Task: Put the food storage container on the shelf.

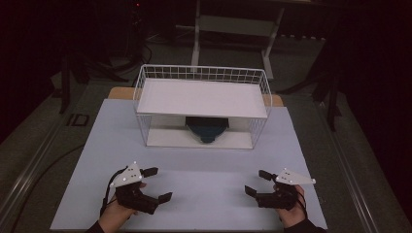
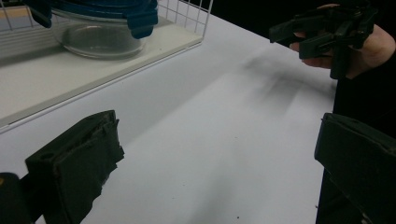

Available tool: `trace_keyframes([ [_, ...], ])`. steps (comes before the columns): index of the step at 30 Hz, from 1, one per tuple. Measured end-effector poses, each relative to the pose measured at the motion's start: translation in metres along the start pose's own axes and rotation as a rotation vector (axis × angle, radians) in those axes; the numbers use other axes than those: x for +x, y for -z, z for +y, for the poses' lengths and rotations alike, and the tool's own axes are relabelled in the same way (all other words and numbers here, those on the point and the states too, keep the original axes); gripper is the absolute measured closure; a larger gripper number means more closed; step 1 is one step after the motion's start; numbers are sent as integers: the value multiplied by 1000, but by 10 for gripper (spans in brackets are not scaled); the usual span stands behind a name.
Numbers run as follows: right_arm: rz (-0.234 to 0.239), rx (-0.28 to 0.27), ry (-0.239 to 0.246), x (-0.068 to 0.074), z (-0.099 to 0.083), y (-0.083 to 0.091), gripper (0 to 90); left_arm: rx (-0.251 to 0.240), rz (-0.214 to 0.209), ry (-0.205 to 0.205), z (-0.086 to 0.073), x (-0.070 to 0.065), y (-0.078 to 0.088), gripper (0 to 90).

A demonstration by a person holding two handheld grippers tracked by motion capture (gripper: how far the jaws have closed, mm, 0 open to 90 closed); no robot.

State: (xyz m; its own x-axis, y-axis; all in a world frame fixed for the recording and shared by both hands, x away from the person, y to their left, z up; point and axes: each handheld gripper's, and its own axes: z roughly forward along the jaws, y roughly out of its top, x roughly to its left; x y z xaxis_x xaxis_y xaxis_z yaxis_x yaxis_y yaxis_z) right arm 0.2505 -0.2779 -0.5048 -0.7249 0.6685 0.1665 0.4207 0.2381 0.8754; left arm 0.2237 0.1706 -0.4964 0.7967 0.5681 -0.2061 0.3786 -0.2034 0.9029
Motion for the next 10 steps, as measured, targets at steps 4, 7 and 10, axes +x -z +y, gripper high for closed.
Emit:
trace_keyframes([
  [4, -13, -22, -6, -2, 0, 2, 143, -11, 1, -7, 0, 0, 2, 4],
  [7, -27, -38, -16, -4, 0, 5, 144, -10, 1, -3, 0, 0, 2, 4],
  [10, -33, -40, -20, -5, 0, 6, 144, -7, -5, -6, 0, 0, 1, 4],
])
